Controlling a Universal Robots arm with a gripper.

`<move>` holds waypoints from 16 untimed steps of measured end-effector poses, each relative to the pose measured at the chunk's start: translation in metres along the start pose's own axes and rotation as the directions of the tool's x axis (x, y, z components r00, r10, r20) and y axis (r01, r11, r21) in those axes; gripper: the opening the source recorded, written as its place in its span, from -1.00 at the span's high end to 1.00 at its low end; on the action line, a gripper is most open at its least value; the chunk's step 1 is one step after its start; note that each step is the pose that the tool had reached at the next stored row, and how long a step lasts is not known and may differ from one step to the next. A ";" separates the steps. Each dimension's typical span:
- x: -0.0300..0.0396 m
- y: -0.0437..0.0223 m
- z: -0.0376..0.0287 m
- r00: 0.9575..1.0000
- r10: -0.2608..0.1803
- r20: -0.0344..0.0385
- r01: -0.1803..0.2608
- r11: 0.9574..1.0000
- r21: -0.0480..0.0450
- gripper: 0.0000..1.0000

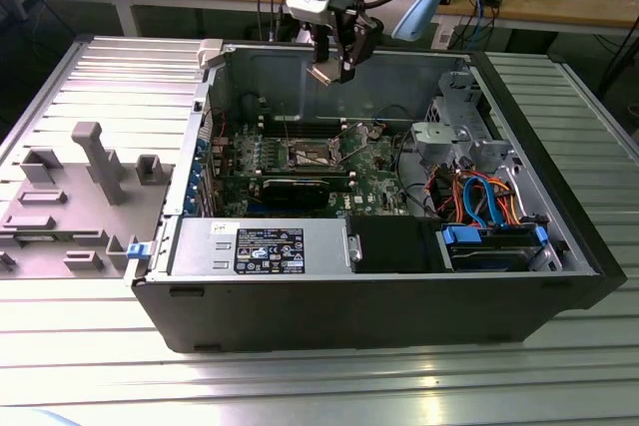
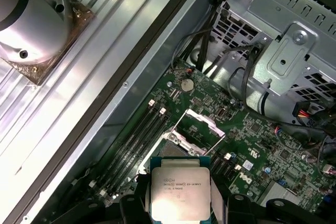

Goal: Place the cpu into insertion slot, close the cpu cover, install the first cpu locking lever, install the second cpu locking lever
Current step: 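Place the cpu into insertion slot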

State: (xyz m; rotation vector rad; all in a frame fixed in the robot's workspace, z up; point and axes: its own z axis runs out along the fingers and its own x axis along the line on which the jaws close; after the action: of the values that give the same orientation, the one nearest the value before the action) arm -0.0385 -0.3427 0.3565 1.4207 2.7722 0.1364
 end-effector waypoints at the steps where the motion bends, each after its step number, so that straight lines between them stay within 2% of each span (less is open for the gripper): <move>1: 0.0000 0.0000 0.0000 1.000 0.002 0.000 -0.002 1.000 0.000 -0.08; 16: 0.0000 0.0000 0.0000 1.000 0.017 0.002 -0.017 1.000 0.000 -0.08</move>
State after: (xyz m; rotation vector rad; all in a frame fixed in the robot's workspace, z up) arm -0.0386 -0.3427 0.3565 1.4444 2.7591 0.1359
